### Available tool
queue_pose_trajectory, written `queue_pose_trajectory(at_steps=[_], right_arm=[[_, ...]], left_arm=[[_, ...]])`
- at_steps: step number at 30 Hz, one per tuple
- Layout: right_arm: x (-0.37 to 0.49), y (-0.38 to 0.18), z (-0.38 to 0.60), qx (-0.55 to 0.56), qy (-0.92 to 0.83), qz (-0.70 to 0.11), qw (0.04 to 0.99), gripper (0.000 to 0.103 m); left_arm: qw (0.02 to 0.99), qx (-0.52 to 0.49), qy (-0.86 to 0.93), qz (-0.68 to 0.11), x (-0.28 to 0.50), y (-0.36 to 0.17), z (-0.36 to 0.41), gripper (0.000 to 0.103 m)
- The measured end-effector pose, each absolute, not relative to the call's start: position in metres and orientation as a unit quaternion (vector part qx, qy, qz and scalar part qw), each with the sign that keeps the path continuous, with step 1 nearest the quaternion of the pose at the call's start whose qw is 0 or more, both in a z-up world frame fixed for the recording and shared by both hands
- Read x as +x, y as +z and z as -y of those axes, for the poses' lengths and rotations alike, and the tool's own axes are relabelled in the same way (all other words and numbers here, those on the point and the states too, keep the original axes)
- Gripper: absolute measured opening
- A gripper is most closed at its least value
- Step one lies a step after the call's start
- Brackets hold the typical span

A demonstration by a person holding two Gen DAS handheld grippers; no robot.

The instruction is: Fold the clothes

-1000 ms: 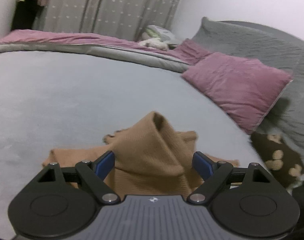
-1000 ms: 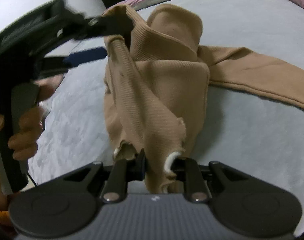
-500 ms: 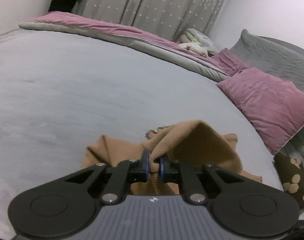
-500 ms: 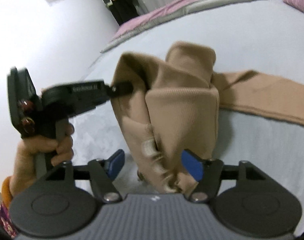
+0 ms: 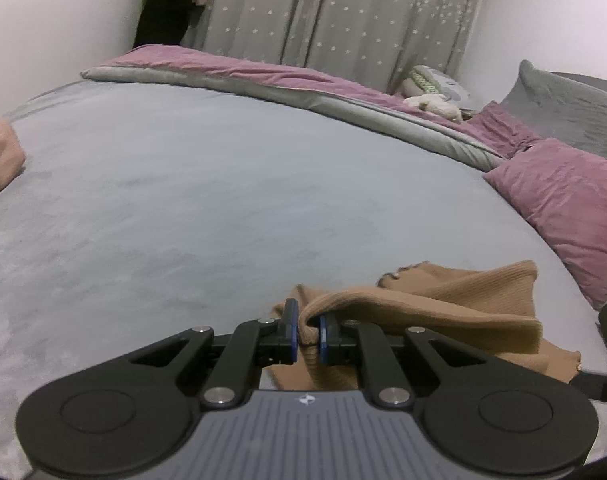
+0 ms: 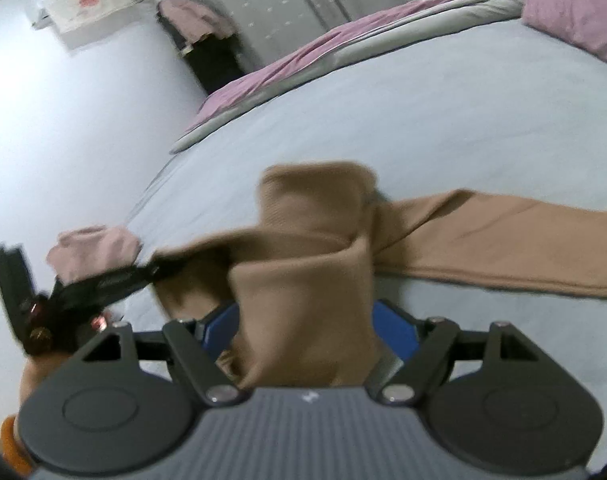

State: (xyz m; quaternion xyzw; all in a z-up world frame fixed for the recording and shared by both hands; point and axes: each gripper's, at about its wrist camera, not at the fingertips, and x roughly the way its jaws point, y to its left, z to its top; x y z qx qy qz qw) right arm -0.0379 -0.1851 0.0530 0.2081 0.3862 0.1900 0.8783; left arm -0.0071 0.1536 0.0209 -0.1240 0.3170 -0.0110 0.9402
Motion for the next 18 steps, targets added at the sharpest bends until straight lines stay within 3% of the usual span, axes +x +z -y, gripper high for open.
queue_pose_trajectory(at_steps=[18], right_arm=[[0.024, 0.019, 0.181, 0.247, 0.139, -0.416, 0.864, 0.075]], left_arm=[[0.910, -0.162, 0.041, -0.380, -0.033, -0.012, -0.236, 0.012]])
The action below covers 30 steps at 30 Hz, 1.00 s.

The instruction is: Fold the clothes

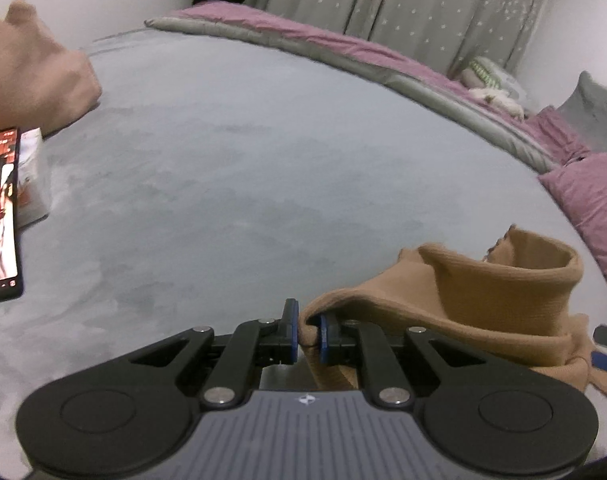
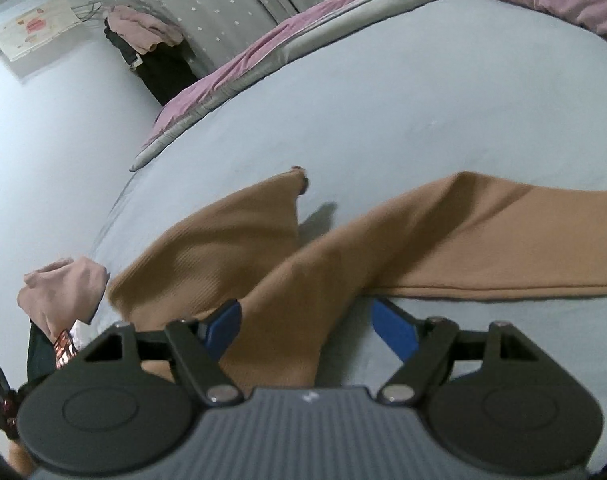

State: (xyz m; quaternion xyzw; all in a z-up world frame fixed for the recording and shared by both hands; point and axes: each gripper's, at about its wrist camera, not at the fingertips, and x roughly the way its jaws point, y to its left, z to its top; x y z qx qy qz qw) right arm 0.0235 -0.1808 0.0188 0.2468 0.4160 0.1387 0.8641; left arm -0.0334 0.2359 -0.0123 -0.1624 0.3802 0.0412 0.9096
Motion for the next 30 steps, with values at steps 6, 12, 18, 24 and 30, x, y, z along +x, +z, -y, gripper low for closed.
queue_pose_trajectory(at_steps=[6, 12, 18, 24, 30], right_arm=[[0.035, 0.016, 0.166, 0.250, 0.137, -0.423, 0.860, 0.072], [0.036, 0.023, 0.151, 0.248, 0.139, -0.419, 0.862, 0.071], [0.041, 0.021, 0.149, 0.249, 0.136, -0.425, 0.860, 0.071], [0.040, 0.024, 0.143, 0.248, 0.145, -0.419, 0.861, 0.069], [0.036, 0.033, 0.135, 0.230, 0.177, -0.406, 0.866, 0.069]], left_arm=[[0.909, -0.128, -0.014, -0.396, -0.033, -0.006, -0.217, 0.017], [0.919, -0.124, -0.085, -0.363, -0.042, 0.016, -0.199, 0.055], [0.935, -0.075, -0.133, -0.320, -0.042, 0.032, -0.168, 0.064], [0.936, -0.035, -0.115, -0.330, -0.035, 0.030, -0.157, 0.064], [0.928, -0.047, -0.027, -0.369, -0.024, 0.015, -0.177, 0.064]])
